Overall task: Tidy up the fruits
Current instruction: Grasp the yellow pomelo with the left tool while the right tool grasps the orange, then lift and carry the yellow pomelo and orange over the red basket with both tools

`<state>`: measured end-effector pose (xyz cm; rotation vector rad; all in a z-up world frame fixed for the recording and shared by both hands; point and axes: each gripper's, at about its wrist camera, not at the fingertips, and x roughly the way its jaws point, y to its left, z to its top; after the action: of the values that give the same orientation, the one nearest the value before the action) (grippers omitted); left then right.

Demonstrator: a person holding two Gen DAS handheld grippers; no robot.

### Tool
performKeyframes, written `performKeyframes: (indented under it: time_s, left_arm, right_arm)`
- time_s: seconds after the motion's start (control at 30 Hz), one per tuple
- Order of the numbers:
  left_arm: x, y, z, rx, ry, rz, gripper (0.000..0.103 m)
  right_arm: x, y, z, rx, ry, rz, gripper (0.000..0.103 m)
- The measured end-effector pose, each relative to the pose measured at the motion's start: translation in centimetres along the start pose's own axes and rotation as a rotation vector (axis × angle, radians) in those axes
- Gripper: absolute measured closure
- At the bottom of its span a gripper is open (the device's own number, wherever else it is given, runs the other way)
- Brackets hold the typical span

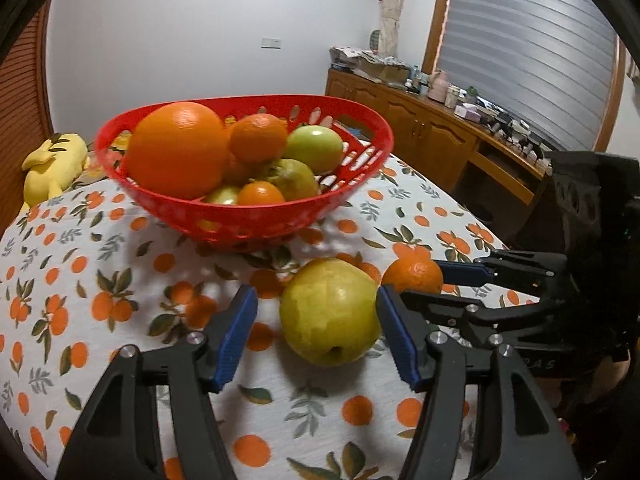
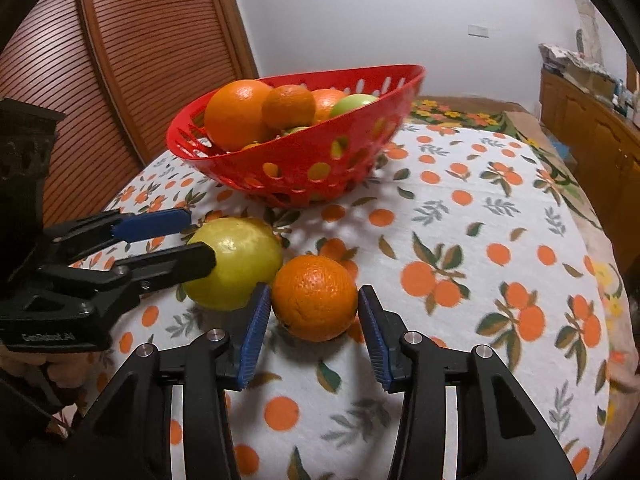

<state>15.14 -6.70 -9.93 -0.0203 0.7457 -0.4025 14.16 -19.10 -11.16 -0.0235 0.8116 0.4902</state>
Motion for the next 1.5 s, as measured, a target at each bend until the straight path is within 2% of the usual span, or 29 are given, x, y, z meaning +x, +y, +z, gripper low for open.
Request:
performKeyframes:
  time_s: [0.5,0.97,1.27,1.4,1.5]
  left_arm:
    - [2.1,-1.7,-0.1,0.022,0.052,-0.048,0.038]
    - [3.8,-2.3,-0.1,-0.006,0.121,-0.093,0.037]
    - [3.4,-2.0,-0.3,-0.01,0.103,-0.091,0.038]
    - [2.6,-1.8,-0.3,-0.006,0.095,-0.05,0.039]
    - [0.8,-1.1,-0.1,-0.007,0.057,-0.035,0.039]
  right_arm:
    - [-2.3,-2.0,-1.7,0.046,-0.03,-0.047,0.058]
    - [-2.6,-2.3,-2.4,0.068,-0.045,-0.038,0.058]
    - [-2.3,-2.3,-2.4,0.068,-0.045,-0.038,0.058]
    - [-2.2,-2.3,-2.4,0.068,-0.043,-0.037,0.058]
    - [-2.2,-2.4,-2.5,0.073,-0.044,-0.032,0.058]
